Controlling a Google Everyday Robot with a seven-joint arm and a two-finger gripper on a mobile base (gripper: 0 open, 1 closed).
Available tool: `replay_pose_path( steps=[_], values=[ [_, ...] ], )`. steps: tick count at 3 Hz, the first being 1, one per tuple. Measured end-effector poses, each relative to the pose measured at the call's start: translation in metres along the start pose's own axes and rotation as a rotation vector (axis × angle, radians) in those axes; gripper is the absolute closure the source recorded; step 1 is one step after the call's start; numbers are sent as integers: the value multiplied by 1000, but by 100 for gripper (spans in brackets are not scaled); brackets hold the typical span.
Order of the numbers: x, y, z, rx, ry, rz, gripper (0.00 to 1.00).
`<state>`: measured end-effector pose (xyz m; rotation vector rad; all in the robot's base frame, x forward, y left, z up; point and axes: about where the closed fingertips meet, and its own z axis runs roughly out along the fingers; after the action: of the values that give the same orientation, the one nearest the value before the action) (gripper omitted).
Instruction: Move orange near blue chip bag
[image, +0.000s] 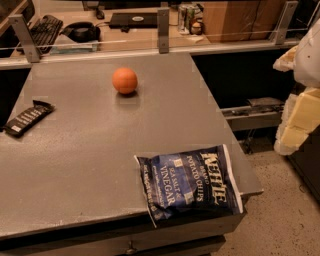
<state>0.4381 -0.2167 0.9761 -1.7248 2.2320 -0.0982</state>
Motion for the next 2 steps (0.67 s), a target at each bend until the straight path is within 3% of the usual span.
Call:
replay_pose_path(
  steps=[1,2],
  values=[
    [0,0,0,0,0,0,0],
    [-22,-14,18,4,-61,-14,0]
  ],
)
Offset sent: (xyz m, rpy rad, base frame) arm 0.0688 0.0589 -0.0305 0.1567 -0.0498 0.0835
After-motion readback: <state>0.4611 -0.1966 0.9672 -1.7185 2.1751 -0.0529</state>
